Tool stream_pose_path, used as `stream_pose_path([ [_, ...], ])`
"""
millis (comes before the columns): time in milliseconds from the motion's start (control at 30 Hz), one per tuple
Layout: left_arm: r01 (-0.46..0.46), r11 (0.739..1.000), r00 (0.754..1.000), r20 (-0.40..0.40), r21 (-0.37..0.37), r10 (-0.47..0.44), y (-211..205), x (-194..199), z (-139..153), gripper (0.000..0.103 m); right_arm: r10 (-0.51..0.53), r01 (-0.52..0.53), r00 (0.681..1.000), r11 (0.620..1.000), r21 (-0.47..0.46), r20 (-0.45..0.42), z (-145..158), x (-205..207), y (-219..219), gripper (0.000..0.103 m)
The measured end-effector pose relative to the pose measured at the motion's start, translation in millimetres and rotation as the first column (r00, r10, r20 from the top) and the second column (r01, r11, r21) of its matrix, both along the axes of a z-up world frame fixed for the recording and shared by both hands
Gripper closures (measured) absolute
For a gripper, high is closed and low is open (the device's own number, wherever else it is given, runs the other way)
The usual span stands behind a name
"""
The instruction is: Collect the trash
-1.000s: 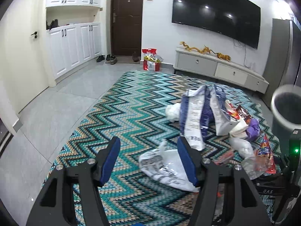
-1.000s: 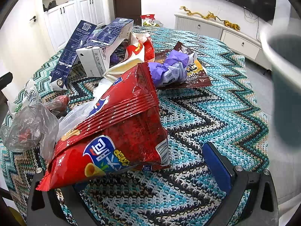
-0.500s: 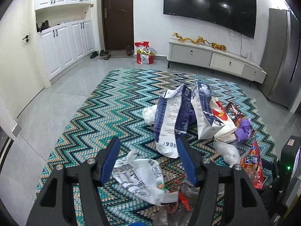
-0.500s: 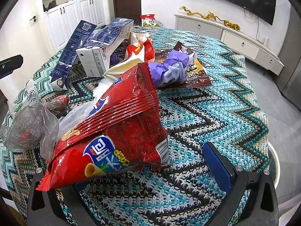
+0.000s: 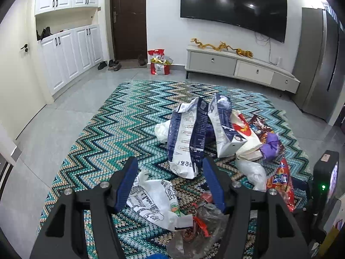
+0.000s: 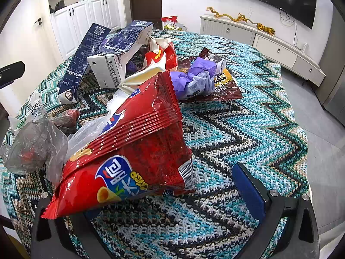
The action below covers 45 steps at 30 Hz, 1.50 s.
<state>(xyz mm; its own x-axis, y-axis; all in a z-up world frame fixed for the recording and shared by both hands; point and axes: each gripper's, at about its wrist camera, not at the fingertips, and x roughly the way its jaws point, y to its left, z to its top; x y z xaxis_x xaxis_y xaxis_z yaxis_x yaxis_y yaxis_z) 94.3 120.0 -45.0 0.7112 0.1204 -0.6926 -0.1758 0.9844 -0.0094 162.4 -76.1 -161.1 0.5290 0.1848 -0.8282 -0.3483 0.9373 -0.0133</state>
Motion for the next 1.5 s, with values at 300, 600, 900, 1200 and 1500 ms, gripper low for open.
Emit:
stream_pose_path([
  [300, 0.037, 0.999, 0.999, 0.039, -0.014, -0.037, -1.7, -14.8, 2.8, 0.042, 0.000, 0.000, 1.000, 1.000, 0.000, 0.000, 0.0, 0.0, 0.0, 0.000],
  [600, 0.043, 0.998, 0.996, 0.072, 0.044, -0.046, -8.2, -27.7, -0.3, 0.042, 0.000, 0.000, 1.000, 1.000, 0.000, 0.000, 0.0, 0.1, 0.0, 0.000],
  [900, 0.024, 0.994, 0.994, 0.107, 0.106, -0.035, -12.8, -40.2, 2.0, 0.042, -0.003, 0.003, 1.000, 1.000, -0.008, 0.001, 0.3, 2.4, 4.1, 0.000],
  [1200, 0.018, 0.993, 0.992, 0.121, 0.115, -0.032, -14.6, -49.1, 5.4, 0.042, 0.011, -0.011, 1.000, 1.000, 0.005, -0.023, 4.1, 5.6, -2.3, 0.000],
  [1500, 0.038, 0.991, 0.990, 0.129, 0.125, -0.055, -26.3, -59.4, 12.1, 0.042, -0.032, 0.028, 0.994, 0.999, 0.036, 0.108, 46.9, -23.9, -31.9, 0.000],
])
